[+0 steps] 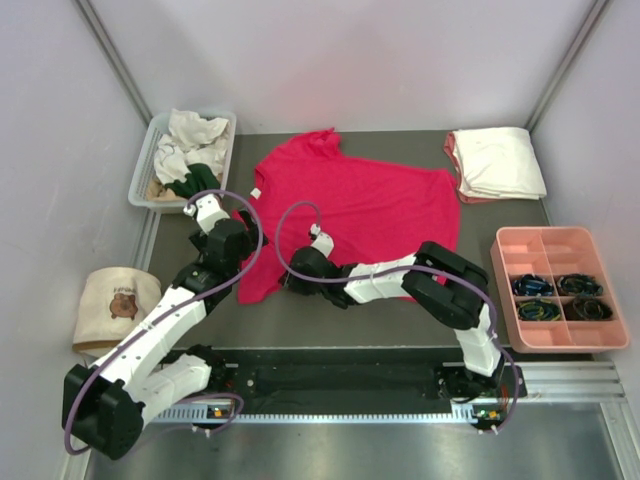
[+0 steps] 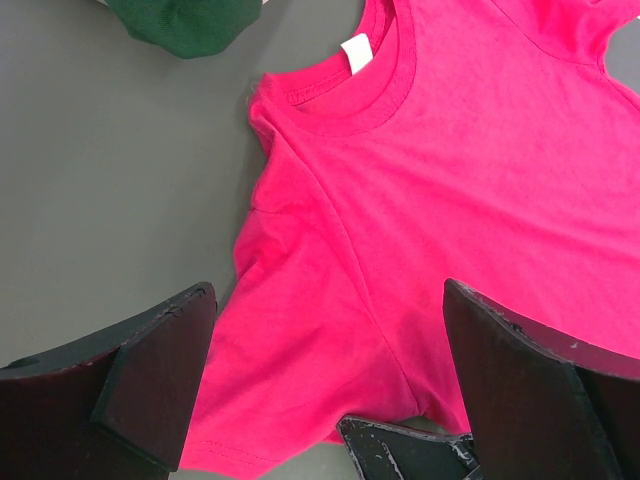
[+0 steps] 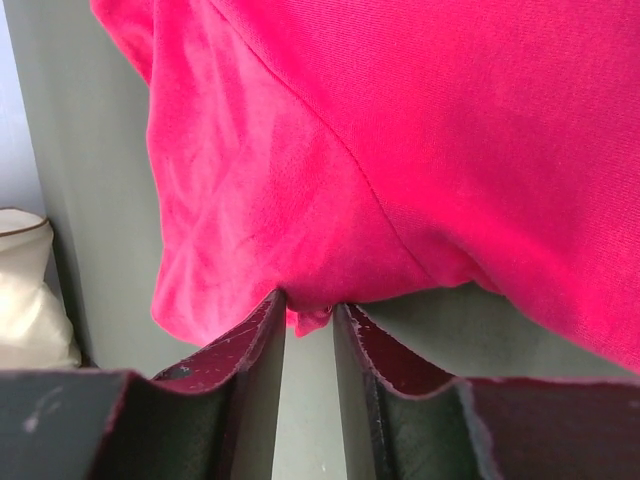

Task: Fold and stack the t-shirts
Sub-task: Flatten out the tshirt

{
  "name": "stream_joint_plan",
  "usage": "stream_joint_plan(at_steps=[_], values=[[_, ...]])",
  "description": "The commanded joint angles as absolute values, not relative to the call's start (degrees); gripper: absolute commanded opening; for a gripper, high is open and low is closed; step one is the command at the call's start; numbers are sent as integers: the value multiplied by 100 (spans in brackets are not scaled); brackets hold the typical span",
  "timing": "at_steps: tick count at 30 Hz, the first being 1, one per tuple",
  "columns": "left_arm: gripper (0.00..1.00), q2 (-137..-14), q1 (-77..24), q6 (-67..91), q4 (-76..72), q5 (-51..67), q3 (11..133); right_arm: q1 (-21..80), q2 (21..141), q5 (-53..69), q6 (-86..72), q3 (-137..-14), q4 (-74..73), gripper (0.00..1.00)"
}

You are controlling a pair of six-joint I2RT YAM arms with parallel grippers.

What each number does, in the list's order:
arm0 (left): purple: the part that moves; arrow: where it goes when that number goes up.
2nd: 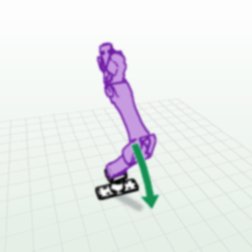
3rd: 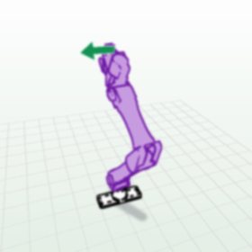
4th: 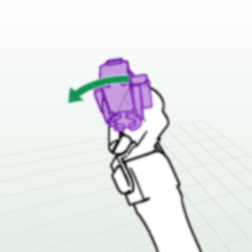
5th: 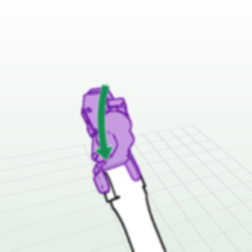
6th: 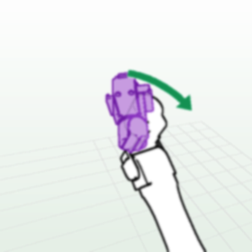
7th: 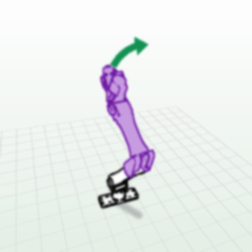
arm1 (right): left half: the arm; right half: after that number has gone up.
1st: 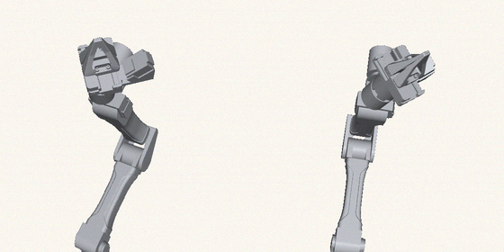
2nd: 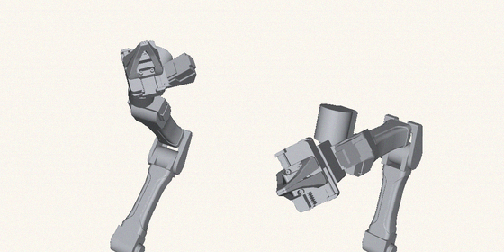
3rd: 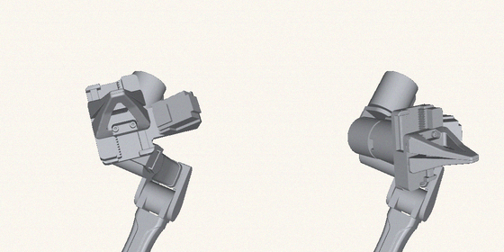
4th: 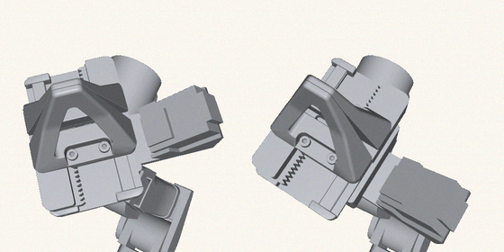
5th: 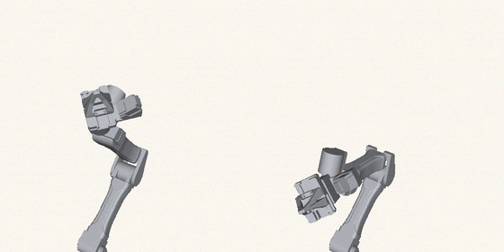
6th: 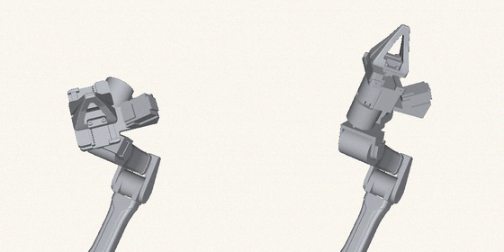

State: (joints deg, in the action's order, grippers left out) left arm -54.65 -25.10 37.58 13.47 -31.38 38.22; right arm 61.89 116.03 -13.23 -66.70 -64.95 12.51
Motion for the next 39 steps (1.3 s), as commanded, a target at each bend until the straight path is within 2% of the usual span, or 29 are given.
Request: stream_joint_plan(at_steps=[1,5,8,18,39], values=[[99,-5440,-2496,3771,1125,-3164,3823,6135,11909,-1345,-6530,-6390,404,30],[99,-5432,-2496,3823,1108,-3129,3797,6126,11734,-1354,-6513,-6145,439,40],[99,-5414,-2496,3858,1107,-3094,3762,6135,11558,-1362,-6460,-5907,518,42],[99,-5326,-2496,3911,1143,-3085,3700,6144,11470,-1318,-6434,-5423,703,41],[99,-5247,-2496,3902,1222,-3217,3639,6144,11971,-1055,-6328,-6020,483,34]])
